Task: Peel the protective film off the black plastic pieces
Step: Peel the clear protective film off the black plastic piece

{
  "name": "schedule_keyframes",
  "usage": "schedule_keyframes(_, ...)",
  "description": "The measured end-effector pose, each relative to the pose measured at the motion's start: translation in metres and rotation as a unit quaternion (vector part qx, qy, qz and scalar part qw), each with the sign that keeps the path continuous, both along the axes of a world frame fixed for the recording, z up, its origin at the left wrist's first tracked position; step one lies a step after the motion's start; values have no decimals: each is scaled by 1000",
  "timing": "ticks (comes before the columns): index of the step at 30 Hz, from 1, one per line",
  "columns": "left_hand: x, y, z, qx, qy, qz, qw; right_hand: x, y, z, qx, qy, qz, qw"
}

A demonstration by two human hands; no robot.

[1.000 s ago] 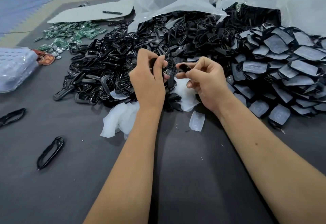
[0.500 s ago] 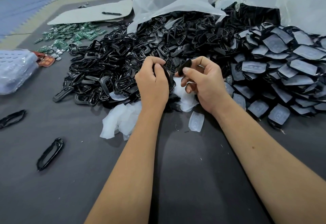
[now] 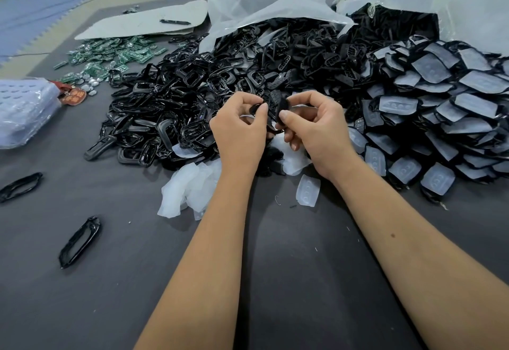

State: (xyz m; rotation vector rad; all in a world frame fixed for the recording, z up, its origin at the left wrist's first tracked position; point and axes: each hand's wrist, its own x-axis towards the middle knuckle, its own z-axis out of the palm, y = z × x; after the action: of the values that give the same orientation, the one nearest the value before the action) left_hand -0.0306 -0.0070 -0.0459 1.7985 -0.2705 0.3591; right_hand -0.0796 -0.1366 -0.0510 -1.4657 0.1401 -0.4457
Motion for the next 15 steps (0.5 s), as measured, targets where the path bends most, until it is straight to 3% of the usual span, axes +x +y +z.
schedule_keyframes(15, 1, 1, -1, -130, 100, -44, 985, 1, -2, -3, -108, 2, -75, 991)
